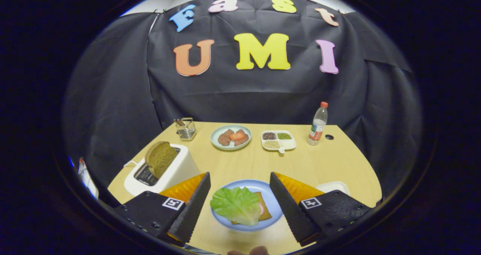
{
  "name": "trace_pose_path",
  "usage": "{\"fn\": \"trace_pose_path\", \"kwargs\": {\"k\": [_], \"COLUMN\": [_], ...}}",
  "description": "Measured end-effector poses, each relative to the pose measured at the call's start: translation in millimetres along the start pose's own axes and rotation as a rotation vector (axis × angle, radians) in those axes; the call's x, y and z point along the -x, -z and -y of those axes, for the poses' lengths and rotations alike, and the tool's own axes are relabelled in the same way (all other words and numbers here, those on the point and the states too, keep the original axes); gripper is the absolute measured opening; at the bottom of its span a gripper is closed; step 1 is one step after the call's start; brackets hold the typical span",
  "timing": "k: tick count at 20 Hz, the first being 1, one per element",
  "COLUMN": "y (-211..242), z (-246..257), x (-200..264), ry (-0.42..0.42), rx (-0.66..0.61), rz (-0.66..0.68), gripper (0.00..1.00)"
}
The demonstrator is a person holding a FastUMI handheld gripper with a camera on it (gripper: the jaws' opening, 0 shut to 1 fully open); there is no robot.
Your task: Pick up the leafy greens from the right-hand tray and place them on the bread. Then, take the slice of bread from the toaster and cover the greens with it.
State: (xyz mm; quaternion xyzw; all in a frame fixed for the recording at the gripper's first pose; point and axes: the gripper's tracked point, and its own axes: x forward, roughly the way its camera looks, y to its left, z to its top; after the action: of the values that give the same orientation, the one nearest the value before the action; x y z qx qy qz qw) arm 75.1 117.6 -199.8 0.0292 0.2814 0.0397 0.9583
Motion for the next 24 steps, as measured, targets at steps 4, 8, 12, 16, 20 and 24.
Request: {"fn": "trace_pose_path", "kwargs": {"k": [4, 8, 12, 16, 20, 24], "y": [-18.0, -19.4, -9.2, 5.9, 12.8, 16.7], "z": [-57.7, -121.9, -154.0, -171.4, -168.1, -165.9], "x": [8.5, 3.8, -16.1, -43.0, -70.1, -83.1], "ry": [-0.015, -0.054, -0.033, -0.013, 0.034, 0.049], "rx": [-0.011, -0.020, -0.012, 0.016, 0.040, 0.032], "rz": [0.043, 0.039, 0.004, -0.040, -0.067, -0.099], "gripper": [0.97, 0.96, 0.97, 0.97, 0.86, 0.66]}}
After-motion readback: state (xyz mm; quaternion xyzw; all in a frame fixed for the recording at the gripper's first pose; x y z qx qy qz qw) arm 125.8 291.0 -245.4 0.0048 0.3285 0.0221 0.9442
